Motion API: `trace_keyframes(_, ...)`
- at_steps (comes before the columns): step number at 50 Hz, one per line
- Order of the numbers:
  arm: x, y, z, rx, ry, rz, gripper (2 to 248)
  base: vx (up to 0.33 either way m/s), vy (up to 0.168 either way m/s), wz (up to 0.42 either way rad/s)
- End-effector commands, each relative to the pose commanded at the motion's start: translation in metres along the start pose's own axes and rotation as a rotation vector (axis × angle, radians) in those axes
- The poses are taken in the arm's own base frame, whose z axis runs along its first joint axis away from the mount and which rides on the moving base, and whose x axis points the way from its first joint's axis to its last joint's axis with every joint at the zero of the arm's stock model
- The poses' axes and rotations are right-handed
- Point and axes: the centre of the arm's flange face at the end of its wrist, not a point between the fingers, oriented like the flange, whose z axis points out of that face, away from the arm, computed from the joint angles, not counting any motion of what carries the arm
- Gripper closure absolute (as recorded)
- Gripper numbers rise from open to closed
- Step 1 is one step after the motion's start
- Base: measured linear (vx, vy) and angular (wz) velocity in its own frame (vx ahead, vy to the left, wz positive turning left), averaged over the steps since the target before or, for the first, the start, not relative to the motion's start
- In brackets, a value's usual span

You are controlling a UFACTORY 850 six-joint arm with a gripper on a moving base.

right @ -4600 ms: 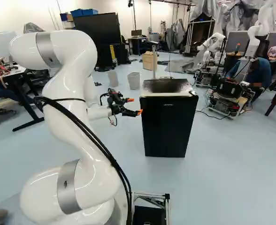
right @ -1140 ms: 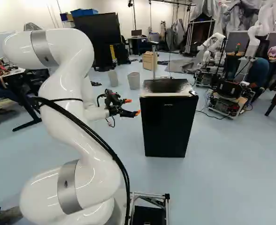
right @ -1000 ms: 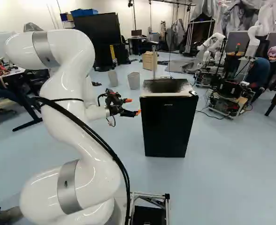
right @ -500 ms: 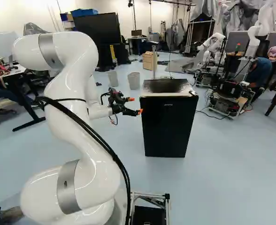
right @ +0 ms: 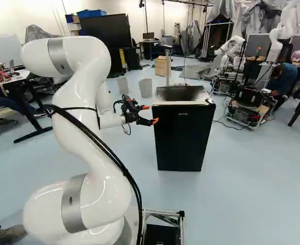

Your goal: Grab a drink from the fridge

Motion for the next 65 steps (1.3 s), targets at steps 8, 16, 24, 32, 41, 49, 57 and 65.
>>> trace_keyframes(8,0.001,0.000,0.007,-0.012,0.004,0.006,3,0.000,0.000,0.000)
trace_keyframes(16,0.002,0.000,0.012,-0.021,0.006,0.010,3,0.000,0.000,0.000)
trace_keyframes(24,0.002,0.001,0.013,-0.022,0.007,0.011,3,0.000,0.000,0.000)
trace_keyframes(32,0.003,0.003,0.012,-0.022,0.006,0.007,3,0.000,0.000,0.000)
trace_keyframes(41,0.004,0.009,0.009,-0.023,0.003,-0.001,3,0.000,0.000,0.000)
trace_keyframes(49,0.005,0.014,0.007,-0.024,0.001,-0.008,3,0.000,0.000,0.000)
trace_keyframes(57,0.006,0.019,0.005,-0.026,-0.001,-0.015,3,0.000,0.000,0.000)
trace_keyframes(65,0.007,0.024,0.004,-0.028,-0.003,-0.022,3,0.000,0.000,0.000)
